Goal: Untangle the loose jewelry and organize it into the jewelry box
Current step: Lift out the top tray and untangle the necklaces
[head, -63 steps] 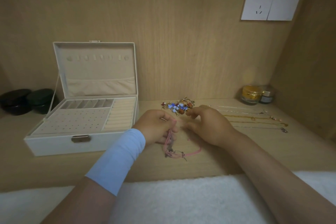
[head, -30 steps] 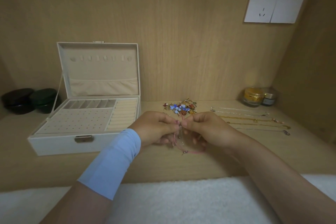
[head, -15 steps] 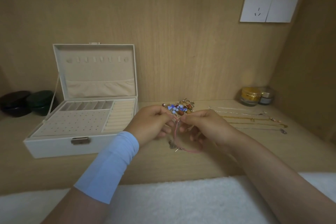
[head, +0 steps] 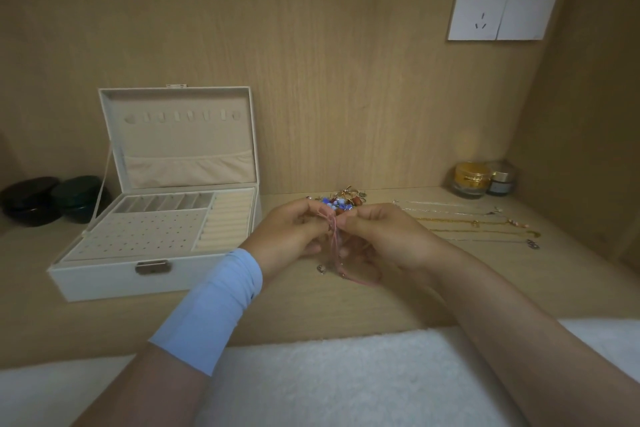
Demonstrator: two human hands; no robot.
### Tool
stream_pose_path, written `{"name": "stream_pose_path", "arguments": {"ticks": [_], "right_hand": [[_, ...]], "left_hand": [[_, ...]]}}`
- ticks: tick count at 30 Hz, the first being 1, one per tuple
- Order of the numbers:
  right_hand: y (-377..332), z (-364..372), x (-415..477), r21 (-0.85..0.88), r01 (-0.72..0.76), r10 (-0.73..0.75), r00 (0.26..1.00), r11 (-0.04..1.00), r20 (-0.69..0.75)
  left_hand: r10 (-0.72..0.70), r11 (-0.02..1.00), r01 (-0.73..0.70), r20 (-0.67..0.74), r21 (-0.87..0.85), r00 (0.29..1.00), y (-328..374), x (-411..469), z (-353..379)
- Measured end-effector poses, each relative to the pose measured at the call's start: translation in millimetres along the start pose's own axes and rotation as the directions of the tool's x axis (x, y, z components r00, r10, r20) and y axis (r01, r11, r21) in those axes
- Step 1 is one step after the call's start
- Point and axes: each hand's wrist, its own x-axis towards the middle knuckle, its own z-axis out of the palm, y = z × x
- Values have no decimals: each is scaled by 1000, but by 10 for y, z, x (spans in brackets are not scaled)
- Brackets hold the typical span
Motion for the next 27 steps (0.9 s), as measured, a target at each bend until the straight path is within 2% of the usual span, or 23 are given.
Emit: {"name": "stream_pose_path", "arguments": {"ticks": [3,5,6,8,10,11,12,15,19,21,24,27], "right_hand": [[-80,-9,-55,78,-6,1,998,997,61],[-129,-42,-96,68,-22,14,994,997,108],[-161,-63,-124,57,-34,26,991,998,129],[-236,-95,-204,36,-49,42,984,998,173],[-309,-109,-288,9,-50,47,970,999,237],[-337,-101,-341,2,-53,51,959,999,280],[-352,-86,-395,0,-62,59,944,998,326],[-350,-16,-534,-12,-108,103,897,994,430],[-252,52,-682,-70,-152,165,831,986,531],[-149,65,-737,-129,-152,198,826,980,527],[-24,96,-818,-198,-136,203,906,971,371],[62,130,-854,-221,-92,144,962,971,231]], "left_hand": [[-35,995,46,121,-91,992,45,-87,47],[-45,997,55,189,-48,981,89,-152,38],[-51,999,52,203,3,978,114,-181,21],[-40,959,-8,163,284,986,158,-253,-50],[-7,798,-74,132,598,991,168,-374,-134],[-5,740,-92,143,666,990,159,-466,-159],[-13,721,-110,172,684,985,124,-553,-173],[-68,767,-132,285,628,956,38,-812,-144],[-60,612,-193,288,767,956,-167,-965,-127],[-29,635,-176,251,752,968,-249,-1018,-115],[5,744,-143,209,652,978,-282,-1025,-99],[-16,736,-119,192,667,981,-214,-972,-80]]}}
